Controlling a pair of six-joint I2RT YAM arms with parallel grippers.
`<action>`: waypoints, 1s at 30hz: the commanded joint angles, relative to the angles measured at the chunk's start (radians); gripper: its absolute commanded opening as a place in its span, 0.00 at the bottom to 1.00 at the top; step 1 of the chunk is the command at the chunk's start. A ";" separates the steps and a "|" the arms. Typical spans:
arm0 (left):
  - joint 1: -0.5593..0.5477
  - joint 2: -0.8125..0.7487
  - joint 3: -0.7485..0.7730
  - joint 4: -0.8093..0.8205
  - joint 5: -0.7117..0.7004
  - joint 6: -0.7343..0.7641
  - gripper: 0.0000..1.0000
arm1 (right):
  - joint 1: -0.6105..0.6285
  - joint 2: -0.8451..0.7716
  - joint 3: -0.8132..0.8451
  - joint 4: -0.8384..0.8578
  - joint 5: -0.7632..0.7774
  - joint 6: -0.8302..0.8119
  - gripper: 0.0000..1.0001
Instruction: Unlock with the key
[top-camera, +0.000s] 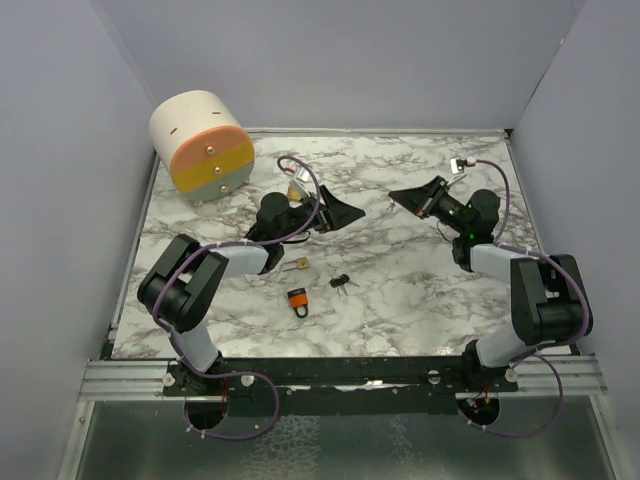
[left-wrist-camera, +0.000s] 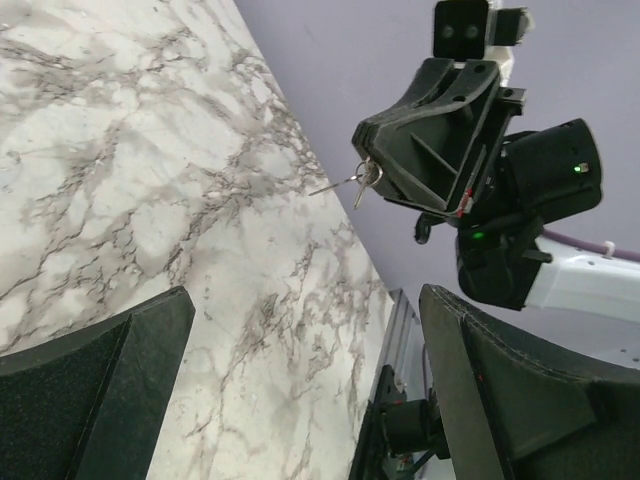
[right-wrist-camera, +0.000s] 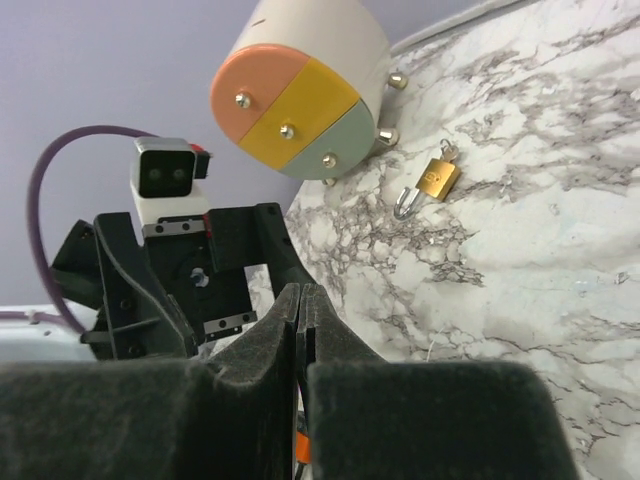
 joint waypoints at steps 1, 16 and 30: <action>-0.004 -0.112 -0.046 -0.209 -0.121 0.168 0.99 | -0.005 -0.106 -0.021 -0.157 0.068 -0.146 0.01; -0.070 -0.363 -0.030 -1.010 -0.675 0.575 0.99 | 0.071 -0.227 -0.024 -0.403 0.132 -0.355 0.01; -0.073 -0.395 -0.046 -1.164 -0.690 0.692 0.95 | 0.098 -0.230 -0.033 -0.434 0.118 -0.398 0.01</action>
